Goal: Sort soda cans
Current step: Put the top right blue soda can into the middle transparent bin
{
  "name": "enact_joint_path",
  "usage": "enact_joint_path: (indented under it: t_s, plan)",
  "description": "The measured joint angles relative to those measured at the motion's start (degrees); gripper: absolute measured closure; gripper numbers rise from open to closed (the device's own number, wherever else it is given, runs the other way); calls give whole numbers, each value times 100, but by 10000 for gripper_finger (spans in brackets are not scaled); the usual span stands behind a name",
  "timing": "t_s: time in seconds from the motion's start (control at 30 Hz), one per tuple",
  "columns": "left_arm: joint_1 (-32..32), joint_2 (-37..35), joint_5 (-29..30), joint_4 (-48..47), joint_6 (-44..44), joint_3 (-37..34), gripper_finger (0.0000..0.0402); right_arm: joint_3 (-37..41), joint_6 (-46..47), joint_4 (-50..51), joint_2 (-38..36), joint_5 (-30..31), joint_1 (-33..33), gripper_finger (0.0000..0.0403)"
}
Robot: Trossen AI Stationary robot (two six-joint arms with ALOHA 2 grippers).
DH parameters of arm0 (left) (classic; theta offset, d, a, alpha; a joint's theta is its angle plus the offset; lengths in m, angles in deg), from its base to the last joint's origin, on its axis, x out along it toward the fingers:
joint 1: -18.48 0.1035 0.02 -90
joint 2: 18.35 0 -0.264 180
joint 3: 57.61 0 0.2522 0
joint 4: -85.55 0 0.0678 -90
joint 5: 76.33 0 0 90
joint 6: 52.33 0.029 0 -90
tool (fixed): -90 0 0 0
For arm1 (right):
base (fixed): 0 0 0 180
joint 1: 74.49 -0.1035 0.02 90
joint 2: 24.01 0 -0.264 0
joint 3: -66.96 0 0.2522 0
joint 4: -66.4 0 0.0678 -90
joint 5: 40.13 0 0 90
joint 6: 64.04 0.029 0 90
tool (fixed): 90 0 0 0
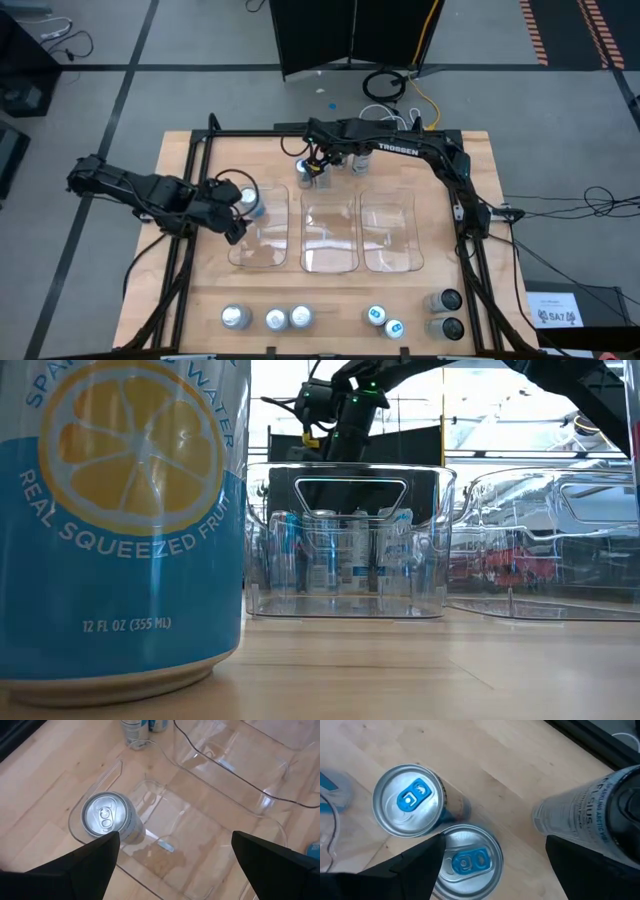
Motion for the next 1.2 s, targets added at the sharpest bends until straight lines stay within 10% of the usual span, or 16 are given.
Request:
enact_joint_path:
  t_s: [1.2]
  plan:
    - [-71,116,2,40,-130,-2,9,23,-153,15,-95,310,-340,65]
